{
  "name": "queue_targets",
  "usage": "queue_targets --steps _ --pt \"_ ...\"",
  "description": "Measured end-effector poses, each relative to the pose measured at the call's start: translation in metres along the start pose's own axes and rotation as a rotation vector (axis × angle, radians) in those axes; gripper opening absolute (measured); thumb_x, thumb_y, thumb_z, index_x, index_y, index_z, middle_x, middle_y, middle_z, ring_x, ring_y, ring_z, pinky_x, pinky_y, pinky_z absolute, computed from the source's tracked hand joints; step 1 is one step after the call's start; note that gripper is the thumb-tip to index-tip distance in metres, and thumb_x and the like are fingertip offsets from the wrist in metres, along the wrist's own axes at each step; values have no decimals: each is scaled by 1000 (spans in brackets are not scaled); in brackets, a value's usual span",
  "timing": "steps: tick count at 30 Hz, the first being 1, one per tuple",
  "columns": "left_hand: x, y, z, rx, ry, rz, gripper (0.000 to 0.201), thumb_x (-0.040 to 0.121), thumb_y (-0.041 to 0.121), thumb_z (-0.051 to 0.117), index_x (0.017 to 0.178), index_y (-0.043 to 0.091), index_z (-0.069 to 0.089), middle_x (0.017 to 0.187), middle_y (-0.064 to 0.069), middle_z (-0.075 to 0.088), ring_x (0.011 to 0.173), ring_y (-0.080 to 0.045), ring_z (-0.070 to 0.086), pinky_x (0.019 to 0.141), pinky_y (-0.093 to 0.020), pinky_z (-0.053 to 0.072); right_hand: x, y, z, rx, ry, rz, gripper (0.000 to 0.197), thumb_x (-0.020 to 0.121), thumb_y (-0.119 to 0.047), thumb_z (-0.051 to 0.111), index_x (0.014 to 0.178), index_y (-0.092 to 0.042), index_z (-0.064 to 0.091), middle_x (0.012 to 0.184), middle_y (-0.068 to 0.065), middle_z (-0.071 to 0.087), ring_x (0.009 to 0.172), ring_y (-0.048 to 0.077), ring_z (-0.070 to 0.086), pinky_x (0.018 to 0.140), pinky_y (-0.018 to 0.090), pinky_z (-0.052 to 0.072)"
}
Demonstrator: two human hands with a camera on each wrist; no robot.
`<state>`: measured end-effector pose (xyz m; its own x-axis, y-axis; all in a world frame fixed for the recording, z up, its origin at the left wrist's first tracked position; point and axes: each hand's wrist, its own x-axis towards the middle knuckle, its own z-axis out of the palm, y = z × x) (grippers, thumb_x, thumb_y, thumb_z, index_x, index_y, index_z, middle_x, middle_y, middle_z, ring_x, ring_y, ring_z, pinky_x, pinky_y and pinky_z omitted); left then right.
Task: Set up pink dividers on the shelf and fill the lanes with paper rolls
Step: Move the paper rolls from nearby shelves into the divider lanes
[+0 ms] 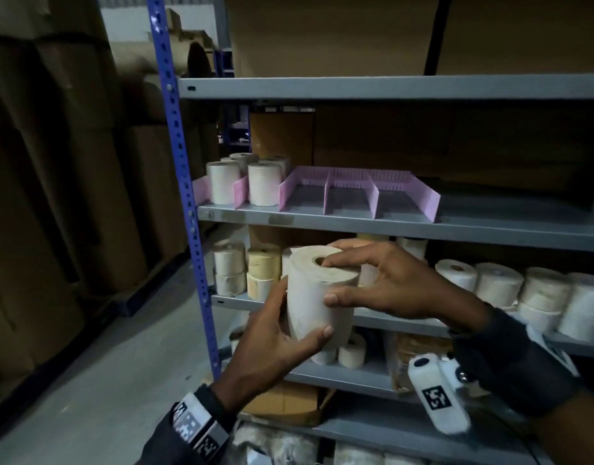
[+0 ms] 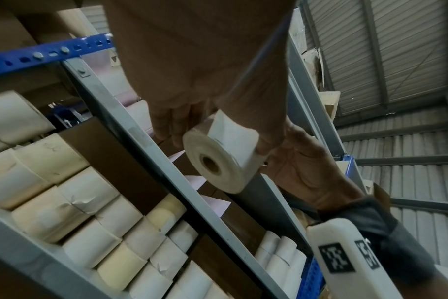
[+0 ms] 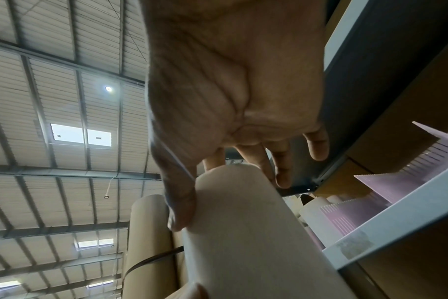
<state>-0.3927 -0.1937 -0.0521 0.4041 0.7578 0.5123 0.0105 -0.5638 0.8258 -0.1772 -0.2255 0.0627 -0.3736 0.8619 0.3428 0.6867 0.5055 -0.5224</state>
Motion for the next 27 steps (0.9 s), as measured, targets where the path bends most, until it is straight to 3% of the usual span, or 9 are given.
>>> queue_targets --steps 3,6,8,12,16,19,22,24,27 --pt "3 -14 -19 58 95 17 78 85 53 79 153 40 41 138 23 62 125 -1 62 91 -23 59 28 -7 16 -1 40 -7 56 71 -54 77 121 -29 69 125 -17 61 120 -3 53 101 29 47" --pt "8 -27 -30 144 178 41 70 92 46 76 153 37 42 136 22 63 122 3 61 86 -21 59 52 -6 27 5 100 42 63 65 -61 75 119 -29 69 111 -35 59 114 -14 51 90 12 45" --pt "14 -36 -34 257 221 52 70 96 39 74 156 29 41 146 12 59 131 -3 58 94 -32 59 69 0 31 -11 142 61 68 62 -66 74 119 -29 69 102 -45 55 110 -22 48 84 4 43" --pt "29 -54 -35 525 250 112 75 97 28 72 160 12 35 163 -7 41 149 -21 42 113 -46 49 104 13 26 -22 173 122 63 69 -55 79 122 -24 67 114 -30 56 106 -18 50 88 16 46" --pt "53 -67 -36 726 76 192 81 96 22 71 162 5 27 171 -16 19 155 -32 30 117 -49 42 137 28 15 -104 212 137 60 72 -51 79 123 -21 67 121 -19 59 107 -10 52 81 9 40" --pt "78 -74 -38 829 -29 202 86 90 16 73 162 3 28 170 -24 13 156 -40 27 114 -57 42 161 44 4 -107 242 146 60 72 -51 79 122 -20 68 128 -8 64 116 3 57 93 23 50" --pt "104 -84 -38 883 -74 209 89 88 12 72 162 0 24 170 -26 7 157 -42 21 115 -59 39 183 60 -5 -144 248 172 66 67 -60 77 121 -23 69 127 -11 65 117 4 58 102 34 49" --pt "122 -94 -38 928 -99 200 92 93 19 66 164 5 10 170 -21 -12 161 -37 7 122 -55 29 197 73 -10 -145 254 168 64 68 -57 78 121 -22 69 128 -11 65 114 2 57 97 28 50" --pt "150 -110 -39 973 -112 180 95 97 31 56 165 14 -9 165 -10 -35 161 -28 -9 129 -49 14 217 92 -17 -173 250 143 63 72 -51 79 124 -18 66 131 -6 63 109 -3 54 77 5 44"
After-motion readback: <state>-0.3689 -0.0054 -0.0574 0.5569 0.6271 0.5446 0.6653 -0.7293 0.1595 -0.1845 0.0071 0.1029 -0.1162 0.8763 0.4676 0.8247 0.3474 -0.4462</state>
